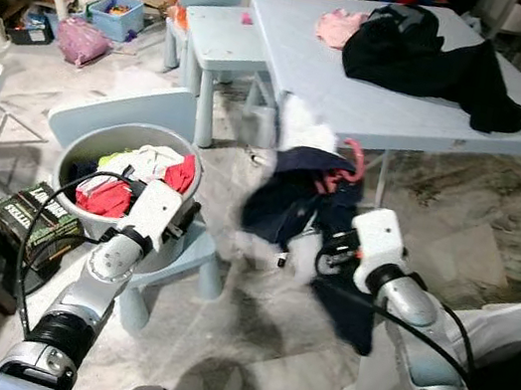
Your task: Hang hanger
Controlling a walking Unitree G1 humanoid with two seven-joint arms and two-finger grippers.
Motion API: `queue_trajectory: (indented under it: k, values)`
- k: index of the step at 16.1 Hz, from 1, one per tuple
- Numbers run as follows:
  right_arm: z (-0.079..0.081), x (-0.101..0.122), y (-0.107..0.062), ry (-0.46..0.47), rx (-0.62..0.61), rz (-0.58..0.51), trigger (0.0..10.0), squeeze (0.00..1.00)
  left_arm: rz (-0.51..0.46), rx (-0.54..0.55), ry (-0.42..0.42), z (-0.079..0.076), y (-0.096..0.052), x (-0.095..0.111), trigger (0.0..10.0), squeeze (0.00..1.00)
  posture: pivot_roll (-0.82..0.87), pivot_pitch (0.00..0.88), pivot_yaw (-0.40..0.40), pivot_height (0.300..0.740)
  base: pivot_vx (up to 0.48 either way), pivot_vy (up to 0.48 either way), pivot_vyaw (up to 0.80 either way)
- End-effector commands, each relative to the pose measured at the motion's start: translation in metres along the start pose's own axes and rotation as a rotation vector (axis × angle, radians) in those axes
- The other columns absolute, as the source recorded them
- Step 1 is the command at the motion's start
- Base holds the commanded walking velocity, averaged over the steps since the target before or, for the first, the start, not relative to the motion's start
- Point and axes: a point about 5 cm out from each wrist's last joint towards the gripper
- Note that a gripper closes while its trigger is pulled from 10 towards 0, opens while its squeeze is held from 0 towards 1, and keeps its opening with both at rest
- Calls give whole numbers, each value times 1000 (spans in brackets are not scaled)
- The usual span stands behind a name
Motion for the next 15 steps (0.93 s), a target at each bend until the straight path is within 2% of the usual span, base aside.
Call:
queue_trajectory:
  k: [1,2,4,5,7,9,11,13,15]
  values:
    - [-11,4,0,17,-72,-8,10000,0,9,38,-5,7,-4,-4,10000,0,-47,0,24,740,0,0,0]
    - [-13,1,-1,61,-92,9,10000,0,21,42,-3,8,-6,-8,10000,0,-47,0,28,740,0,0,0]
    - [-22,1,-10,91,-187,-31,10000,0,19,38,0,4,-9,-9,10000,0,-41,0,25,740,0,0,0]
    - [-22,0,-10,96,-187,-31,10000,0,19,39,0,5,-9,-9,10000,0,-41,0,25,740,0,0,0]
    - [-16,-9,-17,122,-203,-60,10000,0,36,74,-14,8,-15,-14,10000,0,-29,0,18,740,0,0,0]
    - [-1,-16,-23,97,-189,-72,10000,0,54,75,-10,10,-20,-20,10000,0,-28,0,23,740,0,0,800]
    - [5,-19,-26,136,-207,-78,10000,0,55,65,-3,10,-21,-21,10000,0,-34,0,30,740,0,0,800]
    - [5,-17,-27,117,-204,-96,10000,0,52,58,0,10,-19,-19,10000,0,-37,0,30,740,0,0,800]
    - [2,-12,-25,106,-199,-115,10000,0,49,54,4,10,-16,-16,10000,0,-38,0,29,740,0,0,0]
Point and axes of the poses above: a point about 5 cm out from each wrist's last joint towards the gripper, its own y axis pointing out of the wrist towards the gripper, its own x axis along the axis of the wrist's last joint, z = x × y, and after that the axes turned 14 degrees about y, right-handed
